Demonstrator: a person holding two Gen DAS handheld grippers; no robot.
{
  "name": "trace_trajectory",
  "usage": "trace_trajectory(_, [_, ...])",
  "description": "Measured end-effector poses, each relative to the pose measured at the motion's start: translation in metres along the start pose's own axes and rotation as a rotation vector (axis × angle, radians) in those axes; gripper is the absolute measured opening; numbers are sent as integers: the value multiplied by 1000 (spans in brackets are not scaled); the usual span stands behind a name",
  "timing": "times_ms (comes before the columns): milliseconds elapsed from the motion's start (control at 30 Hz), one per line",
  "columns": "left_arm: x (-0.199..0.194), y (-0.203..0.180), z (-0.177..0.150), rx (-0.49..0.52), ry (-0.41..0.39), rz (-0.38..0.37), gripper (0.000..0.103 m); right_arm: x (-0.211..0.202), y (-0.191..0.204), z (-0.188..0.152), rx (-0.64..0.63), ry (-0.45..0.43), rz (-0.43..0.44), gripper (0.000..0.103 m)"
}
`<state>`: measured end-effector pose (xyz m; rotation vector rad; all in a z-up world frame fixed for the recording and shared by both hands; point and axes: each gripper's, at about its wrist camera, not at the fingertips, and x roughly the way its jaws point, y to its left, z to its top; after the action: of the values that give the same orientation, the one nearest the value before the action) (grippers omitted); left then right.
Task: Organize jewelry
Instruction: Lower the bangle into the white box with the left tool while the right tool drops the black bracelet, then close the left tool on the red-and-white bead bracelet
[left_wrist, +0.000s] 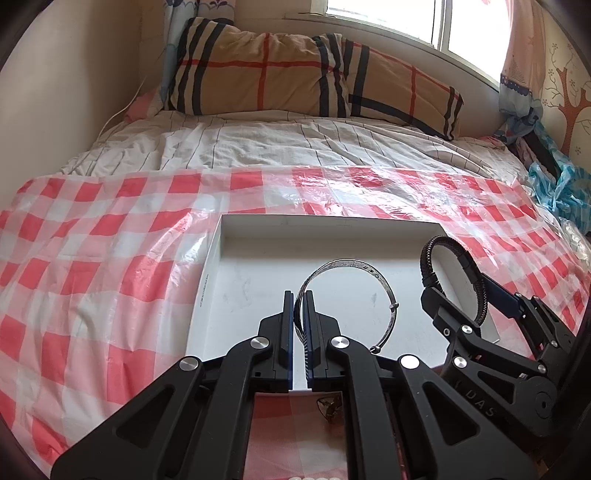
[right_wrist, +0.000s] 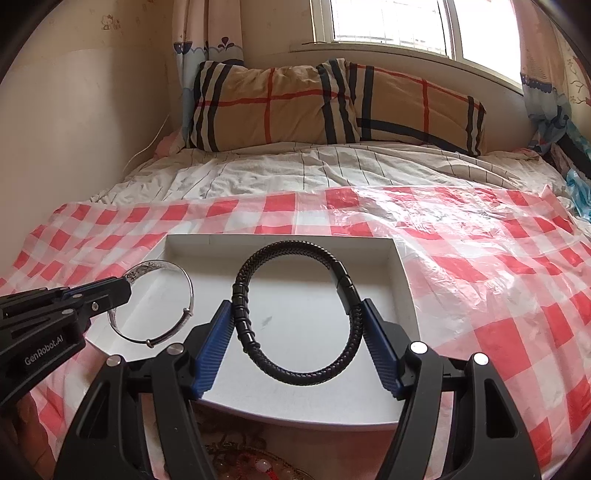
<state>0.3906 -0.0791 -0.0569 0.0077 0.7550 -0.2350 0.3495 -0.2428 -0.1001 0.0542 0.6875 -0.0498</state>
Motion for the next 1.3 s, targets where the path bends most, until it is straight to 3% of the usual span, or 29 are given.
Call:
trace_trajectory(200, [23,-1,-6,21,81,47,6,20,-2,-4,-15,84,-13,74])
trace_trajectory(433, [10,14,-4,-11,63,55,8,-3,-15,3,17,36,-22,75])
trace_trajectory(767, [-32,37,-23,-20,77,38,41,-46,-28,4,67,38,18,76])
trace_trajectory(1033, [-64,37,-89,100,193,-30,45,-83,-25,-47,7,181,52,76])
trace_trajectory(1300, [-82,10,-116,282,170,-110,53,-95,-33,-74,52,247,42,76])
